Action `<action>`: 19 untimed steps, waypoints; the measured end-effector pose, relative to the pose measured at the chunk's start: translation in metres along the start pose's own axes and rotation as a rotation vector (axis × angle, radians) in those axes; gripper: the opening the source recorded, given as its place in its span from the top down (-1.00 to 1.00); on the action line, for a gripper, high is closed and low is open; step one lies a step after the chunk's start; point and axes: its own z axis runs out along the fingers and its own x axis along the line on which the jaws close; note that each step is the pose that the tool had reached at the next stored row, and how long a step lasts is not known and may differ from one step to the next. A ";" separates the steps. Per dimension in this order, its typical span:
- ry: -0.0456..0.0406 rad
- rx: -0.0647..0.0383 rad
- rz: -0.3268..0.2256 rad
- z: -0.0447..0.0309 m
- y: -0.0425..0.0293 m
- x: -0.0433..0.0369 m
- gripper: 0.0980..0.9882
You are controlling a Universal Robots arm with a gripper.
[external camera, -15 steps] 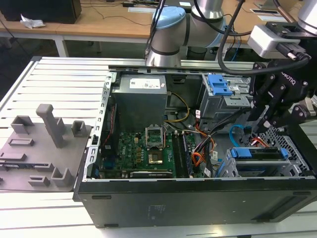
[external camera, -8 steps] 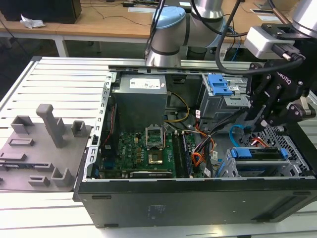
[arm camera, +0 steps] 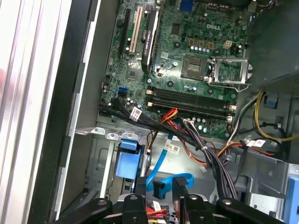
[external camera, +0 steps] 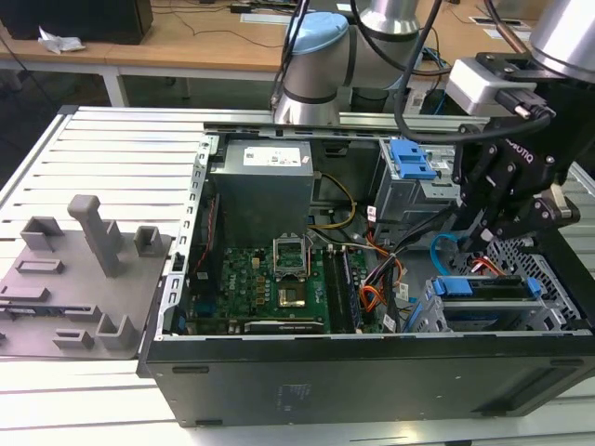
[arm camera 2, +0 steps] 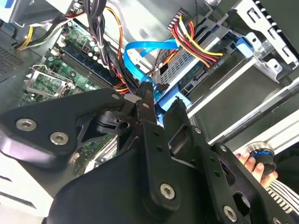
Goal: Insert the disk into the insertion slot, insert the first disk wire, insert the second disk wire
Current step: 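Insert the second disk wire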
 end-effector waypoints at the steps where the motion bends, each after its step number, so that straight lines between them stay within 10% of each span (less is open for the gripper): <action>1: 0.0006 0.000 -0.002 0.0013 0.0000 -0.0001 0.41; 11: 0.0096 -0.001 -0.026 0.0084 -0.0004 -0.0002 0.44; 15: 0.0096 -0.001 -0.027 0.0084 -0.0004 -0.0002 0.85; 19: 0.0097 -0.001 -0.027 0.0084 -0.0004 -0.0002 0.85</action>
